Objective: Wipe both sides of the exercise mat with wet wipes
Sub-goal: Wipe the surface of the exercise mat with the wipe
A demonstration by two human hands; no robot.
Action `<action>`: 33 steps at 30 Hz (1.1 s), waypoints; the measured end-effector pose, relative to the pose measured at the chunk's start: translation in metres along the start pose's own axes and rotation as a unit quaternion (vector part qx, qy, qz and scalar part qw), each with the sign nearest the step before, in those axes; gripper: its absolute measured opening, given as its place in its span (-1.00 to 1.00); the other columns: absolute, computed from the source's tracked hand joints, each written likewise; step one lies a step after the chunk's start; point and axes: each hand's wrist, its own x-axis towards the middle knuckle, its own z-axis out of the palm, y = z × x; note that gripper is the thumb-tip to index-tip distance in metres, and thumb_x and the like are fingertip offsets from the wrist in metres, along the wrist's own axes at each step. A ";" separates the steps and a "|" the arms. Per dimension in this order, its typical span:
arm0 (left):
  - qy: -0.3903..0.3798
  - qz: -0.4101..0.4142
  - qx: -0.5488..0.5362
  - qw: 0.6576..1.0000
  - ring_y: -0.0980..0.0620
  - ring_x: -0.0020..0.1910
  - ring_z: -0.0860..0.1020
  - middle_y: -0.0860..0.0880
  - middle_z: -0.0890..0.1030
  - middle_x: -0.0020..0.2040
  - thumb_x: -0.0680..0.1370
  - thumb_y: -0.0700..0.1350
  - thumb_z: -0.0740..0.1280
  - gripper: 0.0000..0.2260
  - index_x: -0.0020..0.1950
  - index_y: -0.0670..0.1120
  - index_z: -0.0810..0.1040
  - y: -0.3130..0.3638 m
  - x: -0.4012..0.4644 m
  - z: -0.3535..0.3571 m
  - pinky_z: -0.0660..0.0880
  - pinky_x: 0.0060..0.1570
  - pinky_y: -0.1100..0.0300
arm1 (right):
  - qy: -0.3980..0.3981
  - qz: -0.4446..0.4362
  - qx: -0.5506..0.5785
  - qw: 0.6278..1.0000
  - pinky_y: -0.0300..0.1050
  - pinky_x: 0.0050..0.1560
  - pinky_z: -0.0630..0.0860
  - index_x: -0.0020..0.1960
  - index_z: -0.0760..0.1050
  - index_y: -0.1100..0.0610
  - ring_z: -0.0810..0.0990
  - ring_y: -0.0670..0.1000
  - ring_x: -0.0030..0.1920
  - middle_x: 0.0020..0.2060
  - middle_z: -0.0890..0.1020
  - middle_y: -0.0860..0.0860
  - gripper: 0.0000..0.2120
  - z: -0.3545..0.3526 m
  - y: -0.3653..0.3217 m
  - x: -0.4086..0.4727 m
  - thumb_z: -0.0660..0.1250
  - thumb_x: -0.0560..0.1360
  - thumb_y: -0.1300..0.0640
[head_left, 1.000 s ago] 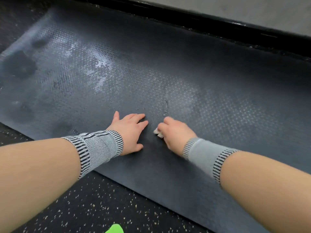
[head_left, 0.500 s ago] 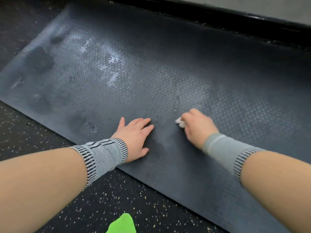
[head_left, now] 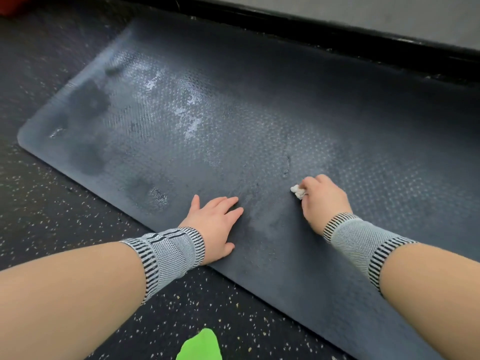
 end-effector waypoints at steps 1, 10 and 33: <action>-0.003 -0.001 -0.001 1.000 0.02 0.58 -0.09 0.06 -0.11 0.61 0.58 0.17 0.25 -0.29 0.61 0.05 -0.03 0.000 -0.002 0.001 -0.10 0.47 -0.31 | 0.003 0.013 0.005 1.000 -0.08 0.03 0.42 0.13 0.44 0.07 0.53 0.15 0.05 0.08 0.45 0.06 -0.80 0.003 -0.009 -0.005 0.19 0.52 0.18; -0.008 -0.004 0.003 1.000 0.03 0.58 -0.09 0.06 -0.12 0.61 0.56 0.18 0.27 -0.27 0.61 0.05 -0.03 0.002 -0.009 0.004 -0.08 0.48 -0.31 | -0.098 -0.200 -0.038 0.974 -0.03 0.02 0.45 0.18 0.41 0.09 0.53 0.16 0.05 0.10 0.40 0.06 -0.78 0.014 -0.032 -0.029 0.21 0.54 0.17; -0.013 -0.028 -0.011 0.999 0.03 0.58 -0.09 0.06 -0.12 0.60 0.56 0.18 0.27 -0.26 0.61 0.06 -0.06 -0.001 -0.026 0.017 -0.08 0.49 -0.30 | -0.161 -0.281 0.011 0.946 -0.09 -0.17 0.35 0.09 0.40 0.02 0.49 0.13 -0.12 0.02 0.39 0.02 -0.81 0.029 -0.051 -0.099 0.20 0.51 0.22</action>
